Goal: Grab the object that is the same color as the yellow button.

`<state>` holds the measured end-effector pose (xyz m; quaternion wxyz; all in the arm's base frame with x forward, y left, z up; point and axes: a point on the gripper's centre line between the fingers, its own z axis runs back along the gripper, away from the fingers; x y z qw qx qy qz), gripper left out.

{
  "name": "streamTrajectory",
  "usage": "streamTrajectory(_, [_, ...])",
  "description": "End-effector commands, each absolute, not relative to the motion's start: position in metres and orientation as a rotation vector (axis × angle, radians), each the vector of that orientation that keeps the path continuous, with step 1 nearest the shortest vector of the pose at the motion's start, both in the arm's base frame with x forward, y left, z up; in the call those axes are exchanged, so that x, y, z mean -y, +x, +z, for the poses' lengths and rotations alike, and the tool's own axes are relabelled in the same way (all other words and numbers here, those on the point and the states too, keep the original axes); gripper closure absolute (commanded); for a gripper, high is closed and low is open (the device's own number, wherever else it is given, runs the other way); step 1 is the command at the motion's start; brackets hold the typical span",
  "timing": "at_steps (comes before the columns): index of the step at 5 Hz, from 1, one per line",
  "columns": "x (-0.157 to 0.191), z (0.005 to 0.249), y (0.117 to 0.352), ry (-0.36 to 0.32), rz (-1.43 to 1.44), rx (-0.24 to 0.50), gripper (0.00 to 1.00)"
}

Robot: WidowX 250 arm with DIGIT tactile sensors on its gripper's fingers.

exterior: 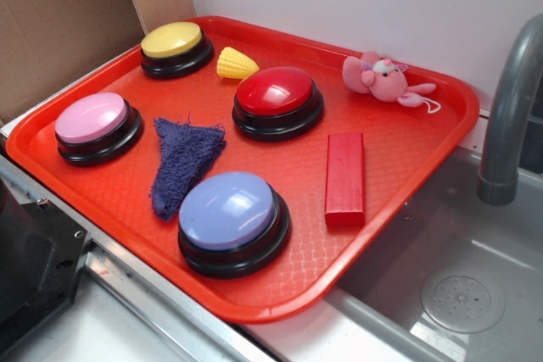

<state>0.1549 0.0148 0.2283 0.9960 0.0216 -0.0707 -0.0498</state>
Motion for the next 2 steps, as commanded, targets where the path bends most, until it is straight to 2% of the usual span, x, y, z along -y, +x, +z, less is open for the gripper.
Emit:
streamTrajectory(1, [-0.055,0.209,0.222,0.194,-0.442,0.198,0.00])
streamTrajectory(2, [-0.046,0.178,0.245,0.303,-0.712,0.154,0.00])
